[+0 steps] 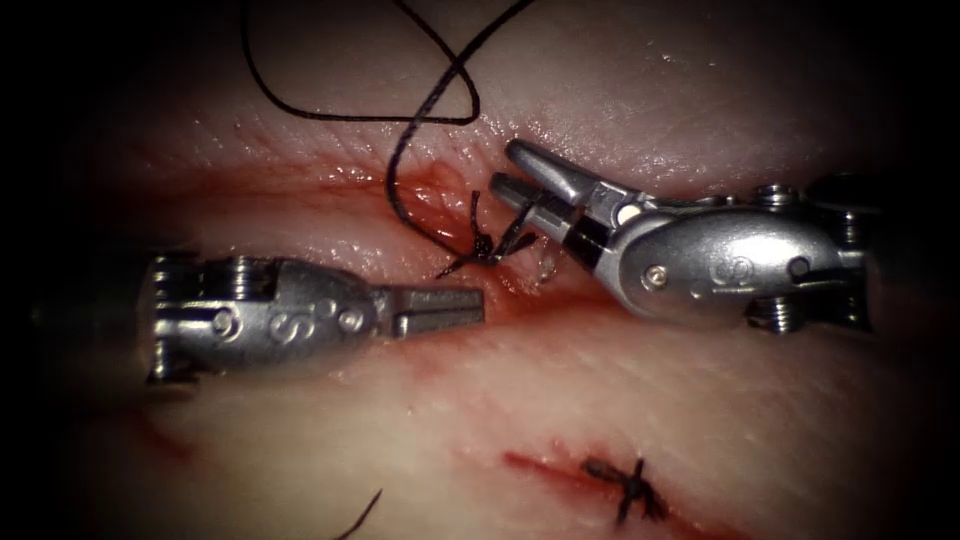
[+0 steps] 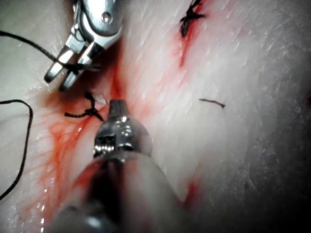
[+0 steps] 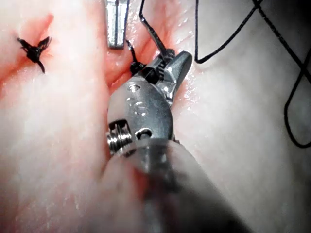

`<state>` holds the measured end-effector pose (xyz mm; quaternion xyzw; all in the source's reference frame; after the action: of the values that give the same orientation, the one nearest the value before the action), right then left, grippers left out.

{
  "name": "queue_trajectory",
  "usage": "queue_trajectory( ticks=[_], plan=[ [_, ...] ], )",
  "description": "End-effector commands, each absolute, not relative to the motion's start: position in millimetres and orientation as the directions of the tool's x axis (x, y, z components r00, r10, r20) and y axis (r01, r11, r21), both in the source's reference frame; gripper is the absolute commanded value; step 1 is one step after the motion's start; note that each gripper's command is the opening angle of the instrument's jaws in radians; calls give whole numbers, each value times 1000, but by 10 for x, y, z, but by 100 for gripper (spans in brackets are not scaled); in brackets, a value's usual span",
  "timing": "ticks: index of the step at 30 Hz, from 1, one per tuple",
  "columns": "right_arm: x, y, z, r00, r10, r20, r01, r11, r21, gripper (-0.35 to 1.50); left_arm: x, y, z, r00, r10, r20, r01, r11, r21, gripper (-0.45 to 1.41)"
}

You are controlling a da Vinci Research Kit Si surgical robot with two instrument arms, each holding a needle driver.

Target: Wound Closure

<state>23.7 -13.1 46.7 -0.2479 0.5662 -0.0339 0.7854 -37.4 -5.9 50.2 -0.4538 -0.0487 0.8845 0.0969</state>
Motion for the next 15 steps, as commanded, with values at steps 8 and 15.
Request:
queue_trajectory(
  ticks=[8,15],
  plan=[
    [243,-153,487,362,-344,-866,-198,880,-432,-35,-377,-58,509,-569,214,-794,-125,-977,-174,-45],
    [238,-164,500,369,-322,-872,-183,894,-408,-35,-376,-58,511,-569,213,-794,-125,-977,-173,-45]
  ],
)
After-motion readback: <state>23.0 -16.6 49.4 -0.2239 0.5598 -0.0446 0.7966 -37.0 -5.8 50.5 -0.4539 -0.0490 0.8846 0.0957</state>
